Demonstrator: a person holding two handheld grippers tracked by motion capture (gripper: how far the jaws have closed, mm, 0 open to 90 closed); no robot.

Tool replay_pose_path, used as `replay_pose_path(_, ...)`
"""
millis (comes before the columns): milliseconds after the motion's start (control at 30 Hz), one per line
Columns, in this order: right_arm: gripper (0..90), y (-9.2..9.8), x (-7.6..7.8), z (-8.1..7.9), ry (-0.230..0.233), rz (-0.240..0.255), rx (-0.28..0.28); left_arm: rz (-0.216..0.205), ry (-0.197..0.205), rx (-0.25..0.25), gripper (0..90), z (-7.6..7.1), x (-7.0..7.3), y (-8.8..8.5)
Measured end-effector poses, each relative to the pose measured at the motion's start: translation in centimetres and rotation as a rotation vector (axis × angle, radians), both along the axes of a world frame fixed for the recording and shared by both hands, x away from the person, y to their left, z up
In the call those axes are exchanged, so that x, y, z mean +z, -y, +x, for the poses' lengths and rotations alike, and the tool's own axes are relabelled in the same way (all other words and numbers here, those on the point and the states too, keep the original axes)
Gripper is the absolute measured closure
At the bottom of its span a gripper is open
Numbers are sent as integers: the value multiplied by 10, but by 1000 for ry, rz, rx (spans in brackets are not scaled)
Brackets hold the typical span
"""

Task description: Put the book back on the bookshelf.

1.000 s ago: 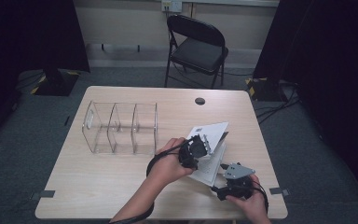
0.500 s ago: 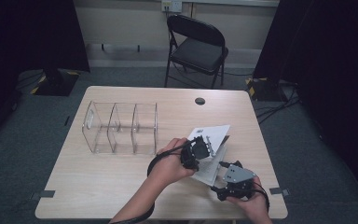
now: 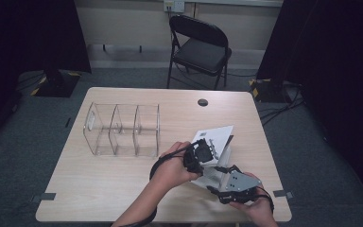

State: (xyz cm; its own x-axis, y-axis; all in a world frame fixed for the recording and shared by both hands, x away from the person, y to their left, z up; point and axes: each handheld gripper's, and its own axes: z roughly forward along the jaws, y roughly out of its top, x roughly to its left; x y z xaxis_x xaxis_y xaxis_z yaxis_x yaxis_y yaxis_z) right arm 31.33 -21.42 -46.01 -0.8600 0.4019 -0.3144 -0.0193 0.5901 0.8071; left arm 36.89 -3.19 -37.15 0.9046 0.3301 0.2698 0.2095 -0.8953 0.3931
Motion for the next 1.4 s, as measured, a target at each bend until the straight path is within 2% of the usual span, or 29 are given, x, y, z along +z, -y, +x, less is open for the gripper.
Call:
replay_pose_path(100, 218, -4, -4, -2, -35, 0, 22, -6, -6, 16, 534, 2, 3, 0)
replay_pose_path(133, 208, -6, -7, -2, -35, -19, 15, -8, -5, 16, 536, 2, 4, 0)
replay_pose_path(167, 207, -7, -9, -3, -19, -48, 9, -2, -4, 13, 537, 2, 5, 0)
replay_pose_path(200, 207, -9, -11, -3, -22, -65, 15, 1, -7, 11, 538, 2, 5, 1)
replay_pose_path(267, 207, -11, -13, -3, -19, -76, 6, 0, -9, 13, 538, 2, 4, 1)
replay_pose_path(300, 203, -14, -17, -2, 2, -113, -14, 3, -12, 15, 538, 1, 4, 2)
replay_pose_path(333, 201, -15, -18, -1, 11, -128, -29, 3, -12, 15, 538, 1, 4, 2)
replay_pose_path(433, 197, -15, -20, 0, 17, -136, -36, 2, -16, 13, 538, 1, 3, 2)
replay_pose_path(567, 205, -14, -23, 2, 49, -165, -55, 7, -22, 14, 539, 2, 4, 1)
replay_pose_path(600, 256, -13, -24, 2, 66, -168, -65, 9, -24, 14, 539, 2, 5, 1)
replay_pose_path(633, 268, -13, -24, 2, 79, -172, -74, 5, -26, 16, 539, 3, 5, 1)
replay_pose_path(767, 283, -12, -25, 2, 65, -147, -78, -1, -38, 19, 538, 2, 3, 2)
replay_pose_path(833, 291, -11, -25, 2, 67, -153, -75, -5, -40, 22, 537, 2, 3, 2)
replay_pose_path(867, 331, -11, -23, 1, 83, -171, -74, -9, -35, 22, 538, 1, 2, 2)
replay_pose_path(1033, 399, -11, -13, -2, 74, -195, -107, -20, -24, -1, 536, 1, 3, 3)
replay_pose_path(1100, 443, -10, -7, -4, 84, -214, -118, -27, -16, -16, 537, 1, 5, 4)
replay_pose_path(1133, 472, -10, -6, -6, 92, -219, -117, -44, -14, -24, 538, 1, 5, 4)
replay_pose_path(1167, 499, -9, -1, -8, 116, -233, -126, -59, 6, -45, 527, 0, 5, 6)
replay_pose_path(1200, 508, -8, 2, -8, 112, -230, -127, -67, 3, -56, 516, 0, 5, 6)
replay_pose_path(1267, 541, -9, 8, -7, 118, -236, -131, -130, -33, -49, 469, 1, 5, 3)
replay_pose_path(1300, 541, -9, 8, -7, 118, -236, -131, -130, -33, -49, 460, 1, 5, 3)
replay_pose_path(1333, 558, -8, 11, -6, 126, -242, -134, -197, -41, -34, 460, 0, 8, -1)
replay_pose_path(1367, 563, -7, 13, -5, 118, -244, -139, -233, -30, -18, 489, 0, 12, -6)
replay_pose_path(1400, 567, -6, 15, -4, 126, -274, -120, -298, -50, -4, 471, 1, 18, -15)
